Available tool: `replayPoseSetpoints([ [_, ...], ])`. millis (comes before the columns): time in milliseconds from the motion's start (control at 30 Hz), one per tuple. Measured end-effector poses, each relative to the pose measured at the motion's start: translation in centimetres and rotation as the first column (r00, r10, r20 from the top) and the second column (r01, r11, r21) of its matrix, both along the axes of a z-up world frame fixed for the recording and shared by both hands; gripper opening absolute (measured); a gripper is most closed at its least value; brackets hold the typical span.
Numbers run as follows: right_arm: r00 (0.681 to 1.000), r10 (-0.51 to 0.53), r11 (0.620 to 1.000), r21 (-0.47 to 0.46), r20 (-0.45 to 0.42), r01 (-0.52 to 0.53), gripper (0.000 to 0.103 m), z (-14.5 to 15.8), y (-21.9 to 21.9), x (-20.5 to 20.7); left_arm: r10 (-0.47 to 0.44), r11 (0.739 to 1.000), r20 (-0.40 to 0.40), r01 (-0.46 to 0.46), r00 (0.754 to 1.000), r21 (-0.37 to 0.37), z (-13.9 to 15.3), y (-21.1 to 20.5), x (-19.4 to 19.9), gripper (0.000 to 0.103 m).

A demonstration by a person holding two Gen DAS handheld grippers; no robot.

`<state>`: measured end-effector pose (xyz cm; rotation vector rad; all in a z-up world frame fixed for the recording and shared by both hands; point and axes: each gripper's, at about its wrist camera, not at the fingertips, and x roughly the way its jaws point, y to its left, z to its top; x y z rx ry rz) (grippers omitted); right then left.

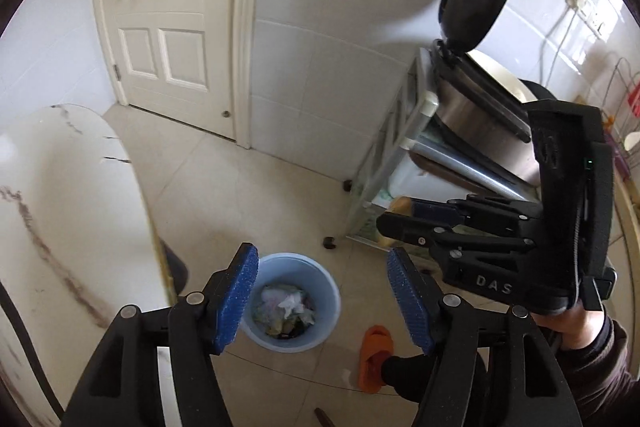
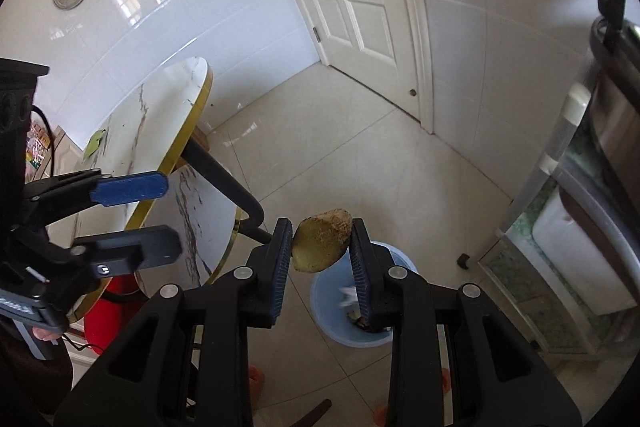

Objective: Collect trash
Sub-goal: 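Carry wrapper and potato slice over the blue bin and open both tools, then grasp the green packet on the table with the left tool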

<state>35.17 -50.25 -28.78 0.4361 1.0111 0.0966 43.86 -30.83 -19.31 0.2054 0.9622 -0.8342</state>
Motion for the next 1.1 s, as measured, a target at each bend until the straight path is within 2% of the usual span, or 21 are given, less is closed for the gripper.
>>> replayPoseSetpoints([
  [100,1.0,0.001,1.0,0.01,0.011,-0.001,0.028,-0.2,0.2,0.3,0.019,1.0,0.023,-0.019,1.0,-0.005,0.5,0.6,-0.9,0.065],
  [167,1.0,-0.006,1.0,0.0,0.021,0.006,0.037,0.0,0.4,0.5,0.032,0.999,0.035,-0.031,0.999,-0.012,1.0,1.6,-1.4,0.068],
  [267,1.0,-0.004,1.0,-0.007,0.028,0.004,0.04,0.6,1.1,0.5,0.054,0.998,0.048,-0.053,0.997,-0.022,1.6,3.0,-2.3,0.07],
  [300,0.999,0.0,1.0,-0.009,0.033,0.0,0.041,1.0,1.4,0.3,0.046,0.999,0.054,-0.047,0.997,0.019,2.0,3.8,-2.8,0.07],
  [433,0.998,0.007,1.0,-0.031,0.063,-0.005,0.053,3.0,2.6,-0.5,0.094,0.995,0.109,-0.095,0.99,0.007,3.8,7.5,-4.7,0.078],
  [533,0.996,-0.001,0.998,-0.062,0.088,0.007,0.062,4.7,3.5,-1.2,0.154,0.988,0.19,-0.157,0.97,0.002,5.5,11.4,-5.8,0.086],
  [600,0.995,-0.017,0.997,-0.072,0.102,0.024,0.064,5.3,3.8,-1.5,0.208,0.976,0.25,-0.216,0.946,0.003,6.3,14.3,-6.1,0.091],
  [667,0.995,-0.03,0.996,-0.084,0.098,0.039,0.068,5.4,4.2,-1.4,0.28,0.952,0.335,-0.306,0.9,0.027,6.9,18.0,-5.8,0.096],
  [733,0.996,-0.043,0.995,-0.085,0.084,0.05,0.071,5.0,4.7,-1.1,0.324,0.928,0.386,-0.369,0.864,0.047,6.9,21.1,-5.0,0.098],
  [767,0.996,-0.046,0.995,-0.086,0.078,0.053,0.071,4.7,4.8,-0.9,0.352,0.911,0.412,-0.409,0.841,0.056,6.8,22.7,-4.4,0.098],
  [833,0.997,-0.051,0.994,-0.093,0.06,0.056,0.072,3.9,5.3,-0.5,0.423,0.857,0.446,-0.508,0.789,0.085,6.1,26.3,-2.3,0.098],
  [867,0.997,-0.057,0.993,-0.101,0.046,0.062,0.072,3.3,5.5,-0.2,0.46,0.832,0.435,-0.547,0.774,0.093,5.6,28.4,-0.8,0.098],
  [933,0.998,-0.059,0.994,-0.096,0.019,0.061,0.072,2.2,5.8,0.4,0.514,0.801,0.392,-0.591,0.763,0.099,4.8,31.4,1.5,0.098],
  [967,0.998,-0.06,0.994,-0.095,0.006,0.06,0.072,1.5,6.0,0.7,0.559,0.766,0.373,-0.634,0.74,0.11,4.2,33.2,3.0,0.098],
  [1000,0.998,-0.061,0.993,-0.098,-0.008,0.06,0.072,0.9,6.2,0.9,0.584,0.749,0.349,-0.652,0.733,0.115,3.8,34.3,4.2,0.098],
  [1100,0.997,-0.064,0.994,-0.093,-0.045,0.059,0.072,-1.1,6.6,1.8,0.644,0.731,0.233,-0.676,0.729,0.093,2.3,37.3,7.7,0.098],
])
